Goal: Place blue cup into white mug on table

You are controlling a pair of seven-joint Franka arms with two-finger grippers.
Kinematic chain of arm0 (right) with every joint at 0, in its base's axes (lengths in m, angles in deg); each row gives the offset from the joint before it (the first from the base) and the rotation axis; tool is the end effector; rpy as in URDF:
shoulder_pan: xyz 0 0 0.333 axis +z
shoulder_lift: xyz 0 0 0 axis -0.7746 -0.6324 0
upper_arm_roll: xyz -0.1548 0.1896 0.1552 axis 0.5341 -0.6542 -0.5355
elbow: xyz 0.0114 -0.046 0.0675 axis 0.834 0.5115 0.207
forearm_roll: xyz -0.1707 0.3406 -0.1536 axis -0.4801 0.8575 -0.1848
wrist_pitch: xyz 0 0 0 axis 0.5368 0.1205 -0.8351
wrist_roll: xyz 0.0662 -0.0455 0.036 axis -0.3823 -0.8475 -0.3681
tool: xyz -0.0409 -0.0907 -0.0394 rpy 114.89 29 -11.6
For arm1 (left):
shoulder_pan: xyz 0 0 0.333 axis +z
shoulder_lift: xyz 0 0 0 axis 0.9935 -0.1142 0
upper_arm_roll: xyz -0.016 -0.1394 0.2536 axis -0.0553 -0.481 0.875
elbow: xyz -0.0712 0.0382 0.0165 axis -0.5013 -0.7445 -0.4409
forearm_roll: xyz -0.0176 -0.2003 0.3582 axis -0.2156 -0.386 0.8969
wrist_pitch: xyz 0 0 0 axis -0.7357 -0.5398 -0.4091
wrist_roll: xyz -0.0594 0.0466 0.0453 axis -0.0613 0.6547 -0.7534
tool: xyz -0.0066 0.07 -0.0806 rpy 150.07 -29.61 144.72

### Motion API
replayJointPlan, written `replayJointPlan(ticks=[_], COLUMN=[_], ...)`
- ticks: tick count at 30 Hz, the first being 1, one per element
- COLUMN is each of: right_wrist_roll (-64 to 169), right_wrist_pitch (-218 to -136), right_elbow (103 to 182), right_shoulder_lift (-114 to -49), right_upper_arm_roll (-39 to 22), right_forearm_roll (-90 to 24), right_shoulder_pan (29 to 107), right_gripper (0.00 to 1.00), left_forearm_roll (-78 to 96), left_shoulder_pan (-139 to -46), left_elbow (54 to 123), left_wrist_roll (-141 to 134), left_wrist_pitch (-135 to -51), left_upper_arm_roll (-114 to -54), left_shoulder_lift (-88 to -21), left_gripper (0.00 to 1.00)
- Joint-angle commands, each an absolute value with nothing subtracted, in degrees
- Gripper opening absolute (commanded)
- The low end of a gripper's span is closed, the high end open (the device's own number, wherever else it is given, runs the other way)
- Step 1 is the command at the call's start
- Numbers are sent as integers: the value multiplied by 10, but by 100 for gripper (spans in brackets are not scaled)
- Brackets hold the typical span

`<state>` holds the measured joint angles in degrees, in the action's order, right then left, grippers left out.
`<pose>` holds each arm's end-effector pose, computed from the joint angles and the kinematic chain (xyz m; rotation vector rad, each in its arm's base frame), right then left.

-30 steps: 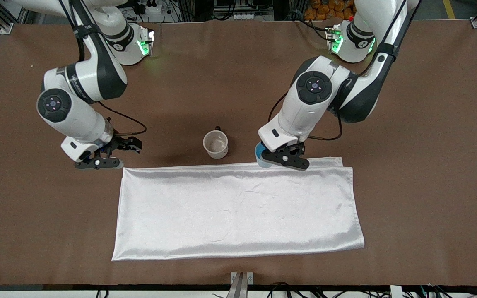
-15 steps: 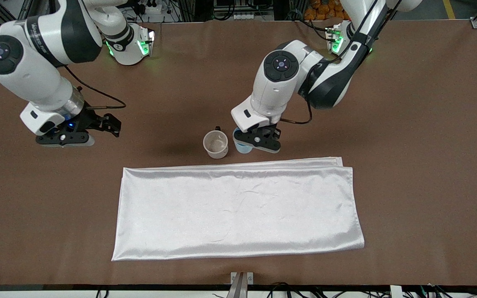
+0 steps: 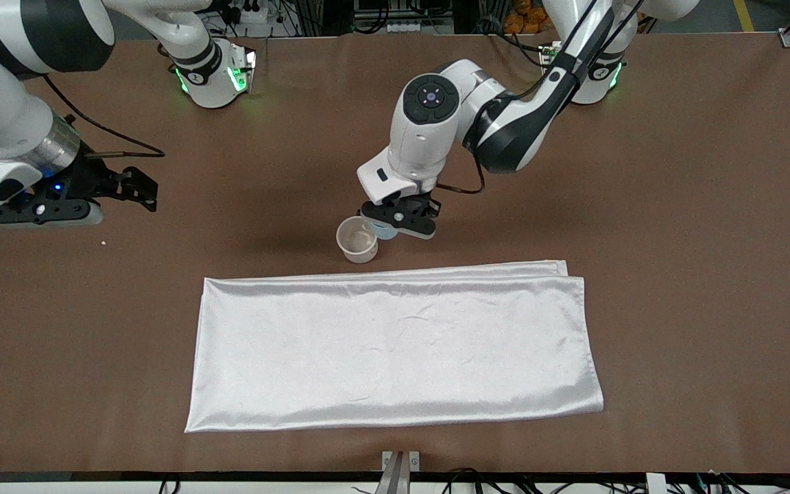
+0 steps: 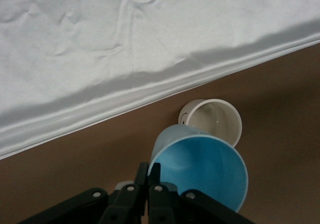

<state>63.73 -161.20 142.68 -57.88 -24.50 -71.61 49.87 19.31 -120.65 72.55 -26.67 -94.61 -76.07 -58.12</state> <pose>0.5759 0.0933 0.5360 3.1210 0.0927 0.0237 0.4969 -0.5140 0.3758 2.9858 -0.4509 0.0684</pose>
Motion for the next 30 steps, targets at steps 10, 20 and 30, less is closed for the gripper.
replayJointPlan(ticks=[10,20,30], right_wrist_roll=[589,505,504], right_wrist_pitch=[-1551,-1551,-1522], right_elbow=[1346,1332,1305], right_shoulder_lift=[-584,-585,-586], right_upper_arm_roll=[-249,-217,-193], right_forearm_roll=[-712,-714,-707], right_shoulder_pan=[489,484,484], right_gripper=[100,100,100], left_forearm_roll=[187,189,190], left_shoulder_pan=[-1255,-1263,-1265], left_elbow=[679,677,673], left_wrist_roll=[-302,-302,-302], left_wrist_pitch=[-951,-998,-1024], left_upper_arm_roll=[-755,-751,-750], left_shoulder_lift=[-638,-664,-689], left_gripper=[0,0,0])
